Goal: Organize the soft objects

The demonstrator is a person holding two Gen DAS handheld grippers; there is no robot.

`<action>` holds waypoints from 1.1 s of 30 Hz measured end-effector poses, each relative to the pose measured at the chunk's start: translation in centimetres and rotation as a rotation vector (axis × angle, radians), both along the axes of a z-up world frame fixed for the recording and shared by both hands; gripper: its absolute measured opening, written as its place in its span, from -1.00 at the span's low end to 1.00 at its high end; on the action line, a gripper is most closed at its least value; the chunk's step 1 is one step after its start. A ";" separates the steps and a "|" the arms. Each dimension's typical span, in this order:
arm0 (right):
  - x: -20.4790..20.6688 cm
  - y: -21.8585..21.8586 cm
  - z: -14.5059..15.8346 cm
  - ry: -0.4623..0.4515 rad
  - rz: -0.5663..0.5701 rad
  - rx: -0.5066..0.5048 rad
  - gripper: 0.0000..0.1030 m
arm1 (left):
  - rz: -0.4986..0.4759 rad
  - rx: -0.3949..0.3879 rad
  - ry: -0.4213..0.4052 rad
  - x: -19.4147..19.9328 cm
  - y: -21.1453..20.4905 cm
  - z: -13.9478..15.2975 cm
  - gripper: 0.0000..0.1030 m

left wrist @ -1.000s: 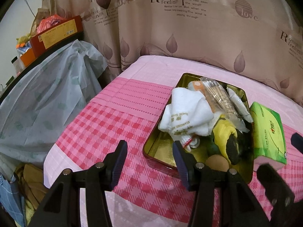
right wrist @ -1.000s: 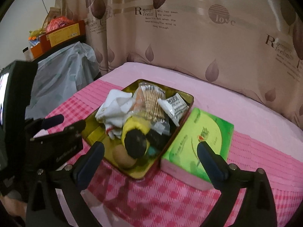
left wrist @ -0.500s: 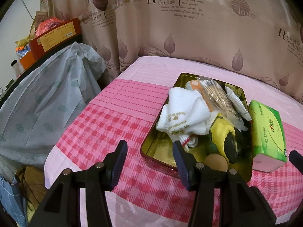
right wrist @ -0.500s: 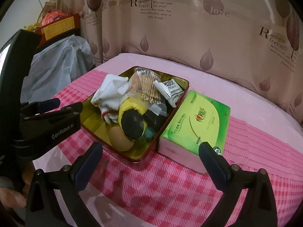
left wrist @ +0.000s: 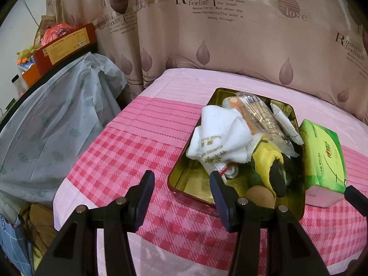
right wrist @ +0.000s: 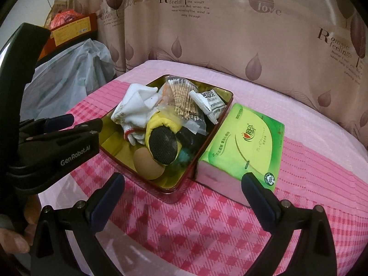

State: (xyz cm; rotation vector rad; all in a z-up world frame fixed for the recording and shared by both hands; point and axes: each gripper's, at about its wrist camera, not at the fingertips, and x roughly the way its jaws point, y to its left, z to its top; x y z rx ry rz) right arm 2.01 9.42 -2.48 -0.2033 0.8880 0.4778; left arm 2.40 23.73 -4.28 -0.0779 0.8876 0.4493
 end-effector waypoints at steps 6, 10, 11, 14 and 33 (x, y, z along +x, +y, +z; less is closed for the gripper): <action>0.1 0.0 -0.1 0.009 -0.004 0.002 0.95 | -0.005 -0.001 0.000 0.1 -0.1 -0.1 -0.01; 0.1 0.1 0.0 0.009 -0.004 0.001 0.95 | -0.005 -0.003 0.001 0.1 -0.1 -0.1 -0.01; 0.2 0.1 0.0 0.012 -0.004 0.002 0.95 | -0.006 -0.003 0.002 0.1 -0.2 -0.1 -0.01; 0.2 0.1 -0.1 0.016 -0.003 0.000 0.95 | -0.005 -0.003 0.002 0.1 -0.2 -0.1 -0.01; 0.2 0.2 -0.3 0.020 -0.006 -0.002 0.95 | -0.006 -0.002 0.003 0.2 -0.4 -0.2 -0.01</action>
